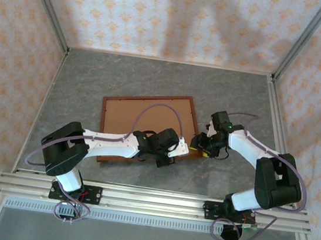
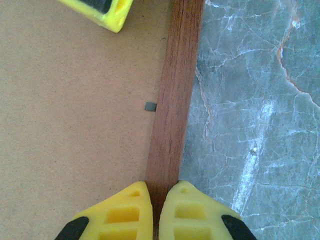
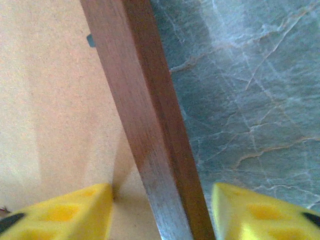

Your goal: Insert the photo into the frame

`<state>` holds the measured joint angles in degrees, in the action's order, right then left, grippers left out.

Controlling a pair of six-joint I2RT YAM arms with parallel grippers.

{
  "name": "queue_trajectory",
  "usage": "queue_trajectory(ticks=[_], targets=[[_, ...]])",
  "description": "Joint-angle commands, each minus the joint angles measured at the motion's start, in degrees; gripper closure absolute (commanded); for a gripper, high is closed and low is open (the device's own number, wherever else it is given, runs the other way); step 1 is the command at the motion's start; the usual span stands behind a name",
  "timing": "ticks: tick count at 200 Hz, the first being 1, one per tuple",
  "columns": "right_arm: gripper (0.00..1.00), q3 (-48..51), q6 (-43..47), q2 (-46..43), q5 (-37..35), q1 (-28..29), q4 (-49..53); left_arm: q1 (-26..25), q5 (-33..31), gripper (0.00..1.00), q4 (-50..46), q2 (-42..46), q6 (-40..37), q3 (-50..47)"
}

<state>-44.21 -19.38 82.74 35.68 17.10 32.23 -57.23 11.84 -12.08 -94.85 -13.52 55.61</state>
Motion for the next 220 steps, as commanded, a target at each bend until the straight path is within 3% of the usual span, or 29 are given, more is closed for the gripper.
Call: queue_trajectory(ticks=[1, 23, 61, 108, 122, 168, 220], targets=[[0.55, 0.6, -1.6, -2.2, 1.3, 0.1, -1.9, 0.9, 0.1, 1.0, 4.4, 1.7, 1.9, -0.7], [0.63, 0.6, -1.8, -2.9, 0.9, 0.1, -1.8, 0.8, -0.6, 1.0, 4.2, 1.1, 1.7, -0.9], [0.72, 0.1, -2.5, -2.9, 1.4, 0.1, -1.7, 0.7, -3.3, 0.85, 2.8, 0.5, 0.4, -1.0], [0.75, -1.0, -3.9, -2.7, 2.0, 0.1, -0.4, -2.4, -13.8, 0.41, 2.7, 1.6, -2.2, -1.9], [0.75, -1.5, -4.4, -2.8, 2.4, 0.1, 0.0, -4.3, -18.8, 0.33, 2.8, 1.3, -3.9, -2.0], [0.76, -3.4, -5.7, -2.5, 4.8, 0.1, 1.4, -8.3, -30.5, 0.25, 3.7, -1.0, -7.7, -2.6], [0.76, -4.2, -5.8, -2.1, 6.3, 0.1, 3.0, -10.6, -42.1, 0.28, 8.4, -3.4, -12.3, -4.0]])
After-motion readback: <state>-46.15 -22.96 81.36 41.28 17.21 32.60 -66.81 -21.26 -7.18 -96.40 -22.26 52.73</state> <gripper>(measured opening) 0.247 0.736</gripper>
